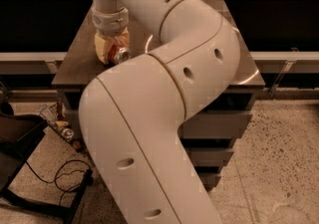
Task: Place coke can upright
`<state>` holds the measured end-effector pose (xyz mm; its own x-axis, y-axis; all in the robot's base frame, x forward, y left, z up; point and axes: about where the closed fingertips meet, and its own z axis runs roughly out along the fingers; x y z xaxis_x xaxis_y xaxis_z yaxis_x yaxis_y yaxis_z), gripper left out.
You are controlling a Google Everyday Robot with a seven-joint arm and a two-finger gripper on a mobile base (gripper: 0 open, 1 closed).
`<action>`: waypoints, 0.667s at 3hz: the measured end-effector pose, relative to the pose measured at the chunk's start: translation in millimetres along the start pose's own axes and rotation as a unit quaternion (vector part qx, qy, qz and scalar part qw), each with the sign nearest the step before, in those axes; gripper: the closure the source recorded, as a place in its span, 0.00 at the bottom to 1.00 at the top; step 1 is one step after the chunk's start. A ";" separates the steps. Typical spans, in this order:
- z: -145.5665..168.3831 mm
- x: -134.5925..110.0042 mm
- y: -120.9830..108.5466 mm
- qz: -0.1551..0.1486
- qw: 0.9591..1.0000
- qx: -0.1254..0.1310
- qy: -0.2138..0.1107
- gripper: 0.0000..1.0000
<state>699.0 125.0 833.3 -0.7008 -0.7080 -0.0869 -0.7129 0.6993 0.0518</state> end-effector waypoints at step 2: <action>-34.4 18.6 -20.5 0.001 0.998 -0.004 -0.065 1.00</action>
Offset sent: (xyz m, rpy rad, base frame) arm -0.0072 -0.0644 0.0613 0.2054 -0.1542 -0.0194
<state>699.8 94.1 864.8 -0.6935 -0.6878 -0.2147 -0.7122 0.6995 0.0595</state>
